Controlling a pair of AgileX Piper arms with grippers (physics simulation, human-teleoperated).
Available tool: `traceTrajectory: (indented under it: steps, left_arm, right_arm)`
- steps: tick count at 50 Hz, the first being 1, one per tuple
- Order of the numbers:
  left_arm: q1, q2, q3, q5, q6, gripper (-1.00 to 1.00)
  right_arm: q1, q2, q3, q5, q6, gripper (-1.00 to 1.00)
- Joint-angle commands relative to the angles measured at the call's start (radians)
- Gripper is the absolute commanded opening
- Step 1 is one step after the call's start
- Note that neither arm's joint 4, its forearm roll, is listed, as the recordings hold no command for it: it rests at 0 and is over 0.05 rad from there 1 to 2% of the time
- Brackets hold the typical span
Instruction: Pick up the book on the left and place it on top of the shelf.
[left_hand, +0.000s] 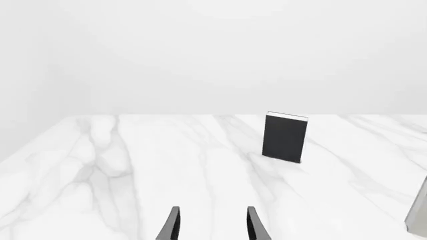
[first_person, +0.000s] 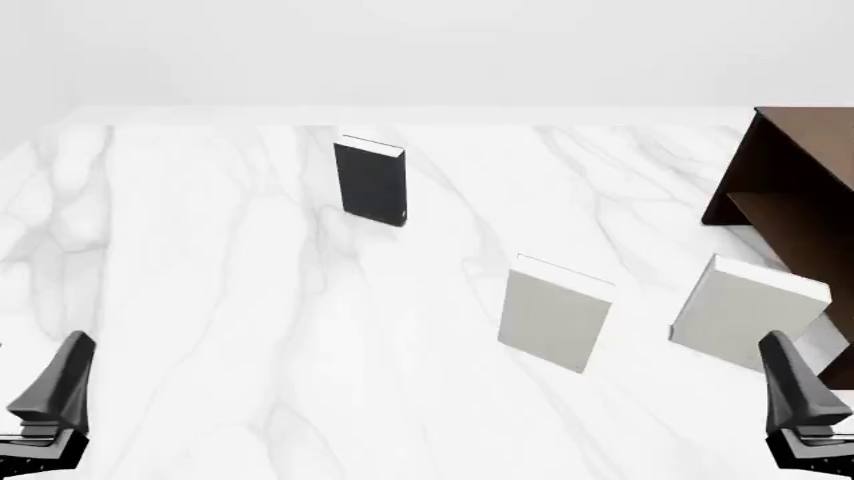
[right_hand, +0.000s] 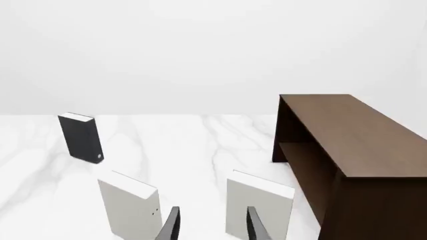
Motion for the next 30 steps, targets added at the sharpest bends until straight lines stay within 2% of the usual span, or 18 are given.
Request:
traceTrajectory:
  steps: [1, 12, 19, 21, 26, 30]
  left_arm:
    - [0.000, 0.000, 0.000, 0.000, 0.000, 1.00]
    - [0.000, 0.000, 0.000, 0.000, 0.000, 1.00]
    - [0.000, 0.000, 0.000, 0.000, 0.000, 1.00]
    - [0.000, 0.000, 0.000, 0.000, 0.000, 1.00]
    - [0.000, 0.000, 0.000, 0.000, 0.000, 1.00]
    - [0.000, 0.000, 0.000, 0.000, 0.000, 1.00]
  right_arm:
    - [-0.001, 0.002, -0.004, -0.003, 0.007, 1.00]
    - [0.004, 0.000, -0.056, 0.016, 0.010, 1.00]
    - [0.042, -0.001, -0.171, 0.092, 0.010, 1.00]
    - [0.033, -0.001, -0.214, 0.116, 0.037, 1.00]
    - [0.074, 0.008, -0.328, 0.198, 0.006, 1.00]
    - [0.124, 0.080, -0.408, 0.215, -0.015, 1.00]
